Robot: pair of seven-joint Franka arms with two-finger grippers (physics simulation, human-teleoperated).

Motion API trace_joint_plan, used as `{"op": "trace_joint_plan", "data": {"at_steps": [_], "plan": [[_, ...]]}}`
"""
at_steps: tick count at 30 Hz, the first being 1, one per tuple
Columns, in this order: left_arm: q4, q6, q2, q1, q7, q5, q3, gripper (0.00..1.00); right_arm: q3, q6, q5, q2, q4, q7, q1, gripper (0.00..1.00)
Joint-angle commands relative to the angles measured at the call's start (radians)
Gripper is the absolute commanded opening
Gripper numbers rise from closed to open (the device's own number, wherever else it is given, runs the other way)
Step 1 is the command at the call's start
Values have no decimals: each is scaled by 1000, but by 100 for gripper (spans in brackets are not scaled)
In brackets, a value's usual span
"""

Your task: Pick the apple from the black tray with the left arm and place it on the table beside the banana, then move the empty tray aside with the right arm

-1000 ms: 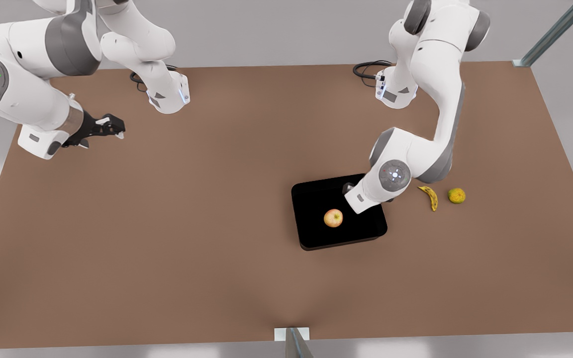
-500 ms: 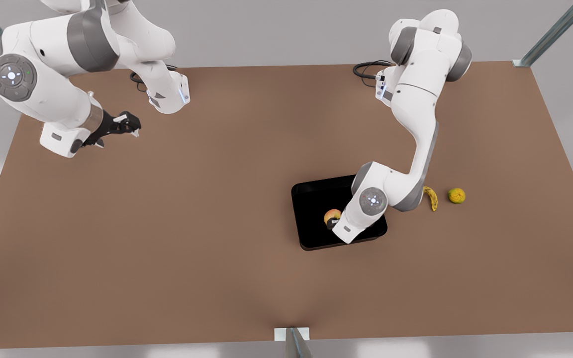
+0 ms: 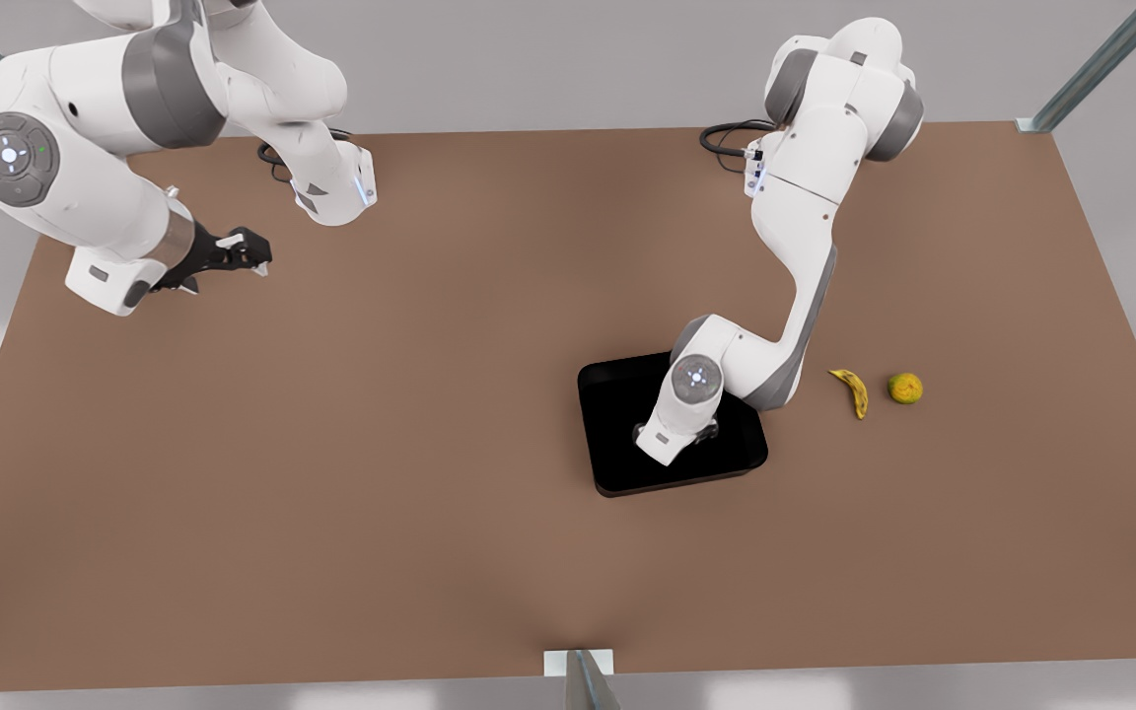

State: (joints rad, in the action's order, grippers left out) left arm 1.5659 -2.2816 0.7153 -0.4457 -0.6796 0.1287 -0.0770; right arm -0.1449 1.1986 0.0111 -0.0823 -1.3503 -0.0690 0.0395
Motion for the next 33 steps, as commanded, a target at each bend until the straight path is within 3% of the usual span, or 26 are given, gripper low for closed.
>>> {"op": "trace_joint_plan", "data": {"at_steps": [1,30,32,33], "plan": [[6,-88,-1,-1,-193,3,-1,100,-1,-1,0,1,0,32,0,100],[129,-124,-2,-39,-190,58,-1,100,-1,-1,-3,-4,0,29,-1,100],[129,-122,-2,-39,-190,58,-1,83,-1,1,-3,-4,0,29,-1,100],[128,-122,-2,-39,-190,58,-1,81,-1,-1,-3,-4,0,29,-1,100]]}}
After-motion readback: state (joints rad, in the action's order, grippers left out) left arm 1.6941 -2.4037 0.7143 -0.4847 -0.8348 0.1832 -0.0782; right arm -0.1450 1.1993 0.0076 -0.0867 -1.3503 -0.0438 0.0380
